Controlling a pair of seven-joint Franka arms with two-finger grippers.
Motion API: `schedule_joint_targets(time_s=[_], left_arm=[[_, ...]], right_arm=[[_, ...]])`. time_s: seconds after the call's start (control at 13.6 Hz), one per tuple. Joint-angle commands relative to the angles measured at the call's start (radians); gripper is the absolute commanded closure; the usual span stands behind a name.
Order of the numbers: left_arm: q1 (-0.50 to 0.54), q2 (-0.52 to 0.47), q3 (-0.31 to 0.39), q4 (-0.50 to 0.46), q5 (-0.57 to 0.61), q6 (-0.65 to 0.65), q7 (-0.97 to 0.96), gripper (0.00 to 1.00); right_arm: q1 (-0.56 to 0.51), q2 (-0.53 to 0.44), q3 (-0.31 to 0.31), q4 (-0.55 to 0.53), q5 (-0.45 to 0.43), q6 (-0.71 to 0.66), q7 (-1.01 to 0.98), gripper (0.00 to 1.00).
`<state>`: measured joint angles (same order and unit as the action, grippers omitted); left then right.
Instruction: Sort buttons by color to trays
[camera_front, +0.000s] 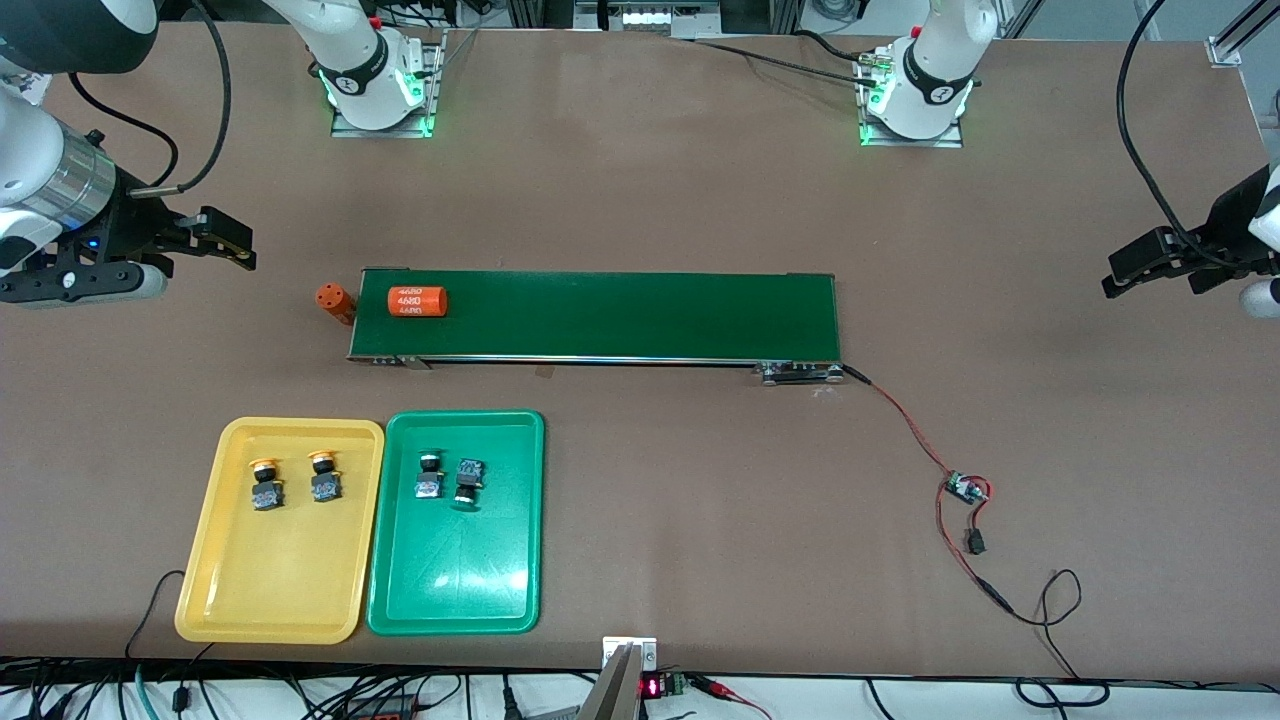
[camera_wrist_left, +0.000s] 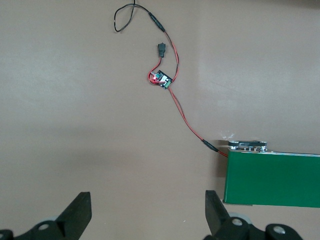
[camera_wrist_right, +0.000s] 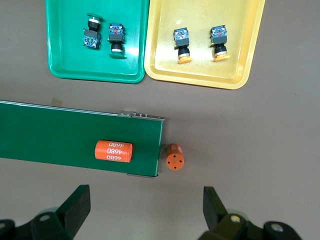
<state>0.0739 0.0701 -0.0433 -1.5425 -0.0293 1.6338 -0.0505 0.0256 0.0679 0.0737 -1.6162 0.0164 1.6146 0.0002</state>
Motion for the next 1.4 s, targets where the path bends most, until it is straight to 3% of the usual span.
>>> schedule_joint_targets(time_s=[0.0, 1.32], left_arm=[[0.001, -0.024, -0.004, -0.019, 0.015, 0.000, 0.020, 0.00], [0.003, -0.026, 0.003, -0.016, 0.015, -0.014, 0.020, 0.00]], right_arm=[[-0.003, 0.018, 0.001, 0.032, 0.004, -0.012, -0.009, 0.00], [-0.006, 0.018, 0.001, 0.033, 0.005, -0.010, -0.011, 0.00]])
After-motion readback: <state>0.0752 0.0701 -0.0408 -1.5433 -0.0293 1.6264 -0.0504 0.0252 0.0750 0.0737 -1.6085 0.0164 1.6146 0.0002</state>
